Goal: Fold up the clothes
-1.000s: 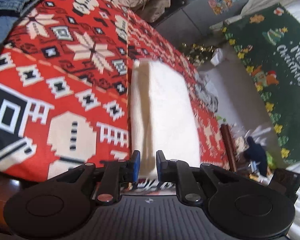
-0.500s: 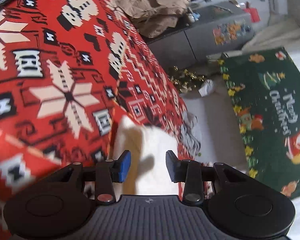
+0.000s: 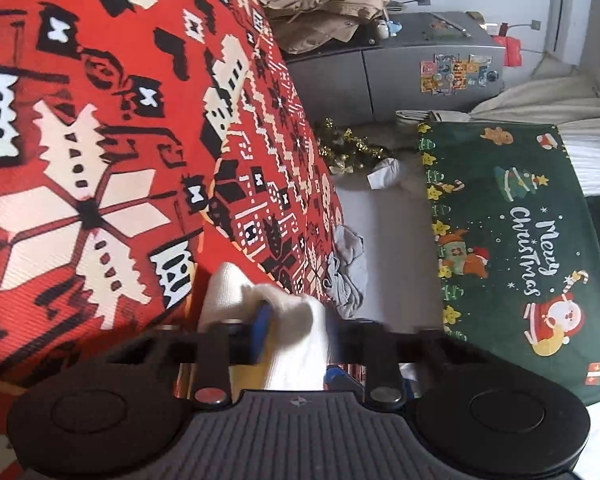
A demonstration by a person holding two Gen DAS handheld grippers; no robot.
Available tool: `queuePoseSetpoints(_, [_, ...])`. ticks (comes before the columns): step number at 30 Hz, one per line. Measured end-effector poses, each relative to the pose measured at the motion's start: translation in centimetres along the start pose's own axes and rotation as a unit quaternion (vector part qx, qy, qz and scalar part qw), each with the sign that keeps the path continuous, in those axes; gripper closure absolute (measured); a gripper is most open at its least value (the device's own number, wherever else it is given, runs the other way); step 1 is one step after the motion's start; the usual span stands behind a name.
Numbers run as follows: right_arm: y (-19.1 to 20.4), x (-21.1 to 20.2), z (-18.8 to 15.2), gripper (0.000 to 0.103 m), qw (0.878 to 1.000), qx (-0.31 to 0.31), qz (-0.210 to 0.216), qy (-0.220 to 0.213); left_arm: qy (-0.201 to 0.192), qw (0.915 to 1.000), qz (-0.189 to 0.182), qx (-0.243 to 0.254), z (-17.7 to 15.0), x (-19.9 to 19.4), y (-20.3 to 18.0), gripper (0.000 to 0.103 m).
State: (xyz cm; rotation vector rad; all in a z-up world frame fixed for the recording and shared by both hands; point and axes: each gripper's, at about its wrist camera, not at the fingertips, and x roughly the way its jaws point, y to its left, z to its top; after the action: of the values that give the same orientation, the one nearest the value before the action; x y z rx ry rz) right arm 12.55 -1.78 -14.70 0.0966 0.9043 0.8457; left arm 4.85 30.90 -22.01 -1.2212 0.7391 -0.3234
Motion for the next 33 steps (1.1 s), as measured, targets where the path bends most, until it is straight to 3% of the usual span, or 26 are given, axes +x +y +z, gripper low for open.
queuePoseSetpoints(2, [0.2,0.4,0.0,0.085,1.0,-0.003,0.003,0.004,-0.031,0.9973,0.044,0.049,-0.8,-0.5,-1.6,0.096])
queuePoseSetpoints(3, [0.3,0.5,0.0,0.085,1.0,-0.004,0.005,0.006,-0.046,0.9918,0.073,0.093,-1.5,-0.7,-3.0,0.097])
queuePoseSetpoints(6, [0.7,1.0,0.1,0.085,1.0,-0.012,0.004,0.005,-0.08,0.9659,0.138,0.204,-4.2,-1.1,-6.5,0.097])
queuePoseSetpoints(8, [1.1,1.2,0.3,0.086,1.0,-0.019,0.002,0.003,-0.091,0.9484,0.173,0.25,-5.3,-0.8,-7.2,0.096])
queuePoseSetpoints(10, [1.4,1.5,0.5,0.087,1.0,-0.026,0.0,0.001,-0.085,0.942,0.193,0.261,-5.3,-0.1,-6.3,0.096])
queuePoseSetpoints(20, [3.3,3.9,1.5,0.09,0.998,-0.064,-0.012,-0.003,-0.09,0.9498,0.188,0.233,-4.8,0.4,-5.1,0.096])
queuePoseSetpoints(23, [4.1,6.7,1.9,0.093,0.995,-0.094,-0.038,0.009,-0.092,0.9472,0.194,0.238,-5.0,0.4,-5.1,0.096])
queuePoseSetpoints(27, [3.8,8.4,2.3,0.095,0.994,-0.088,-0.066,0.014,-0.091,0.9535,0.184,0.22,-4.7,0.2,-4.9,0.096])
queuePoseSetpoints(31, [5.1,6.9,2.1,0.096,0.996,-0.09,-0.014,0.002,-0.089,0.961,0.169,0.2,-4.3,0.0,-4.3,0.096])
queuePoseSetpoints(33, [6.2,7.5,1.6,0.096,0.993,-0.113,-0.003,0.015,-0.088,0.9645,0.163,0.188,-4.1,-0.1,-3.9,0.096])
